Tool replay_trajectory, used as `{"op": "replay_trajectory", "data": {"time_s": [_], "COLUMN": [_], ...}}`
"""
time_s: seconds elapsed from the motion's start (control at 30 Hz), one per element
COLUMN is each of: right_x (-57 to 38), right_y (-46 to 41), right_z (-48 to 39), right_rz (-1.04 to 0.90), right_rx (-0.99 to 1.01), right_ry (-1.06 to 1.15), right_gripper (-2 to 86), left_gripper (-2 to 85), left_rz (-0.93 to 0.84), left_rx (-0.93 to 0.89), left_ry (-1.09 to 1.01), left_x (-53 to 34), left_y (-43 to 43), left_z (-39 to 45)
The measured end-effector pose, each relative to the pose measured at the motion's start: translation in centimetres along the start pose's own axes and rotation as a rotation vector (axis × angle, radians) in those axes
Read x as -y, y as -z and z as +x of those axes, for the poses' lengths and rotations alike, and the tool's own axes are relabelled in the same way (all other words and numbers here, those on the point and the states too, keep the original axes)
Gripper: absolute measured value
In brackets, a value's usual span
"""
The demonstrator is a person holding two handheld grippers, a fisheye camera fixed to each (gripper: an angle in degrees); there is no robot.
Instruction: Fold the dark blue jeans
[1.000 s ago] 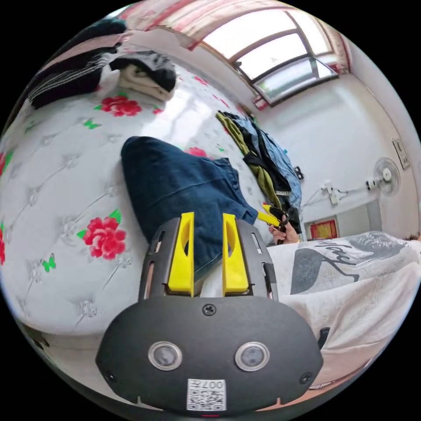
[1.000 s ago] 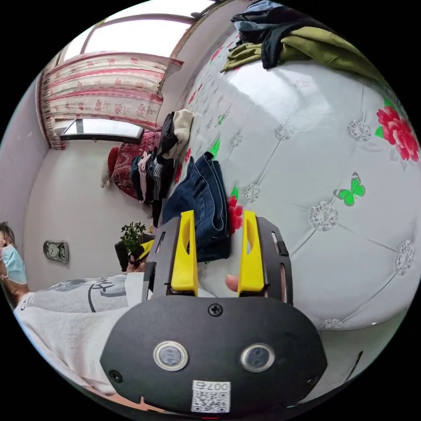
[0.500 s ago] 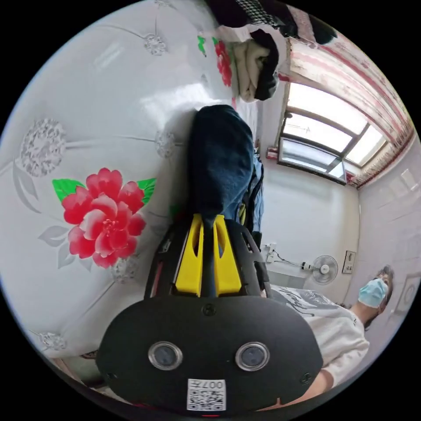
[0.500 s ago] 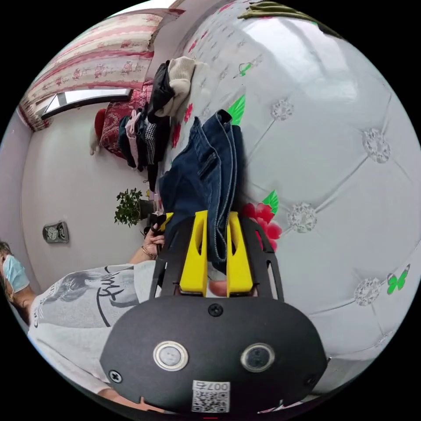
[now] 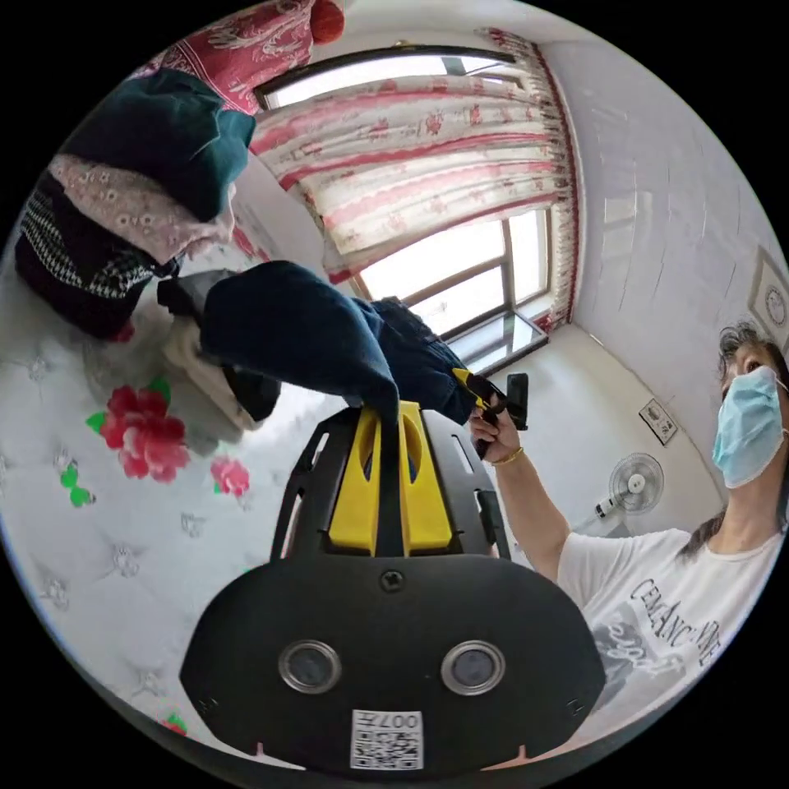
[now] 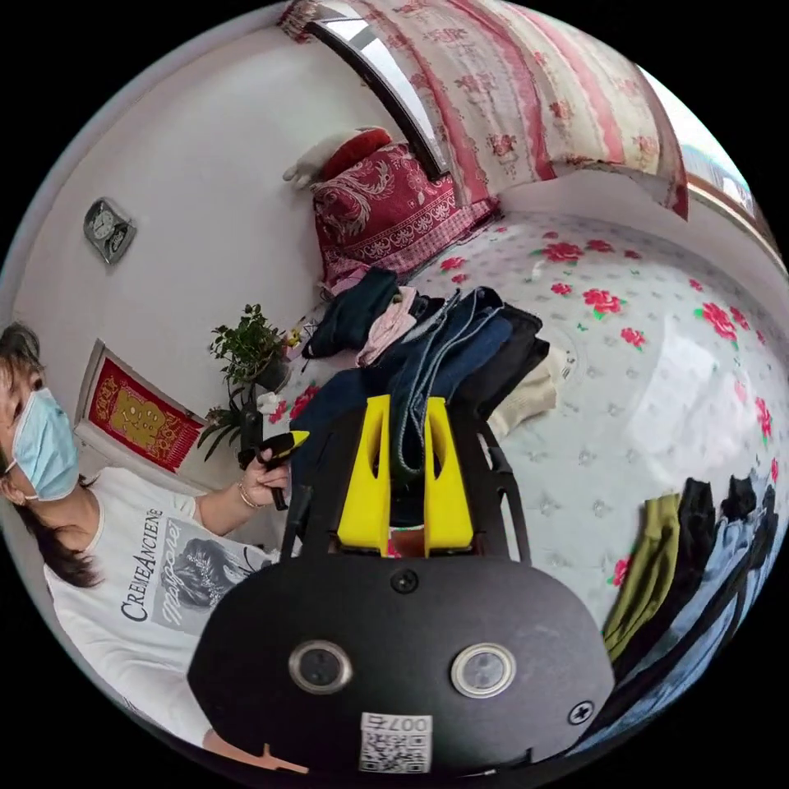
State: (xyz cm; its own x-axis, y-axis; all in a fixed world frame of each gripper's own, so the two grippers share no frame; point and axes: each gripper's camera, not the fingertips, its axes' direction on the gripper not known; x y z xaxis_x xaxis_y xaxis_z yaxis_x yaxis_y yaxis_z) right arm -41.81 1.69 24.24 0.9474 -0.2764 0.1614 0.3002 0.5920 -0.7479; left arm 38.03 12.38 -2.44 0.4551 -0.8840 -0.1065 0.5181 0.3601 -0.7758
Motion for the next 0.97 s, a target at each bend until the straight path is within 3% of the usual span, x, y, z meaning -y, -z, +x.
{"op": "replay_trajectory", "data": {"time_s": [0.1,0.17,0.27,0.33,0.4,0.5,0.63,0.77,0.97], "right_x": [8.7,11.4,9.7,3.2,-4.0,-17.2,-31.5,-37.9,-39.4], "right_y": [-3.3,-6.6,-13.9,-20.1,-24.3,-27.6,-24.5,-23.5,-24.3], "right_z": [1.7,3.7,7.0,8.2,7.9,4.7,-2.2,-6.3,-9.1], "right_rz": [0.049,0.083,0.062,0.008,-0.086,-0.270,-0.411,-0.530,-0.345], "right_rx": [-0.159,-0.300,-0.274,-0.124,-0.096,-0.200,-0.307,-0.333,-0.472], "right_ry": [0.006,-0.075,-0.203,-0.253,-0.283,-0.292,-0.315,-0.307,-0.342], "right_gripper": [6.2,7.1,7.5,7.6,7.5,7.4,7.7,8.5,9.5], "left_gripper": [5.2,7.3,7.6,7.7,7.8,7.8,7.5,6.9,6.2], "left_rz": [-0.015,-0.123,-0.217,-0.300,-0.414,-0.601,-0.800,-0.949,-1.089], "left_rx": [0.117,0.275,0.364,0.431,0.494,0.635,0.796,0.891,1.042], "left_ry": [0.013,0.037,0.021,0.006,0.011,0.003,-0.053,-0.164,-0.329], "left_x": [3.5,4.6,0.7,-3.7,-8.7,-16.9,-25.4,-31.2,-38.0], "left_y": [-4.6,-8.5,-8.9,-7.8,-6.0,-2.0,1.5,-0.9,-6.8], "left_z": [-4.2,-8.8,-12.8,-14.3,-15.5,-15.6,-12.7,-10.2,-7.9]}}
